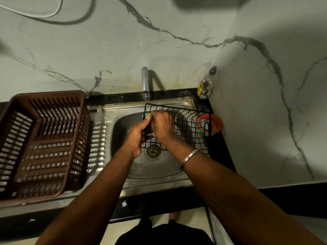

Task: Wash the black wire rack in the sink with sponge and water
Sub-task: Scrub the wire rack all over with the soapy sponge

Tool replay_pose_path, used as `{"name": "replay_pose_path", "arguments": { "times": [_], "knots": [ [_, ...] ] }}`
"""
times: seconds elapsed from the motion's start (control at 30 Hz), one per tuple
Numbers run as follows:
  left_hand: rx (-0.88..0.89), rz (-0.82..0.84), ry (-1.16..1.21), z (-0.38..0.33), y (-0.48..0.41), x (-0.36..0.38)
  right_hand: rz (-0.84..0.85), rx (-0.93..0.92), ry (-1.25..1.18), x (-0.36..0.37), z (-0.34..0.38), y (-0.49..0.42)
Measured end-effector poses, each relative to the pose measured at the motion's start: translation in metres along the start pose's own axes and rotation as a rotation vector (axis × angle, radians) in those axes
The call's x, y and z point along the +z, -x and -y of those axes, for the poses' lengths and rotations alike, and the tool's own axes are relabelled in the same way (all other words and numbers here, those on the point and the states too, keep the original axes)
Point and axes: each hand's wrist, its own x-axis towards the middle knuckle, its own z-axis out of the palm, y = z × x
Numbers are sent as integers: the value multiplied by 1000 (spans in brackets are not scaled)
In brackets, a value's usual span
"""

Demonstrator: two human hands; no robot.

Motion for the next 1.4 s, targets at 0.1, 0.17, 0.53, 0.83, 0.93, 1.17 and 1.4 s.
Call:
{"name": "replay_pose_path", "arguments": {
  "times": [0.1, 0.17, 0.53, 0.83, 0.93, 1.17, 1.4],
  "knots": [
    [1, -15, 17, -1, 0, 0, 0, 17, 16, -4, 4, -1],
    [8, 0, 11, 1, -2, -1, 24, -21, 37, -3, 1, -4],
    [5, 44, -12, 2, 0, -10, 137, -240, 42, -12, -15, 8],
    [40, 53, -13, -7, 0, -10, 171, -330, -43, -14, -20, 4],
    [27, 43, 25, -6, -4, -12, 272, -416, -27, -14, -16, 7],
    [-14, 34, 15, -10, -6, -10, 409, -459, -27, -19, -13, 10],
    [-26, 42, 39, -9, -11, -10, 488, -447, 4, -23, -15, 7]
  ]
}}
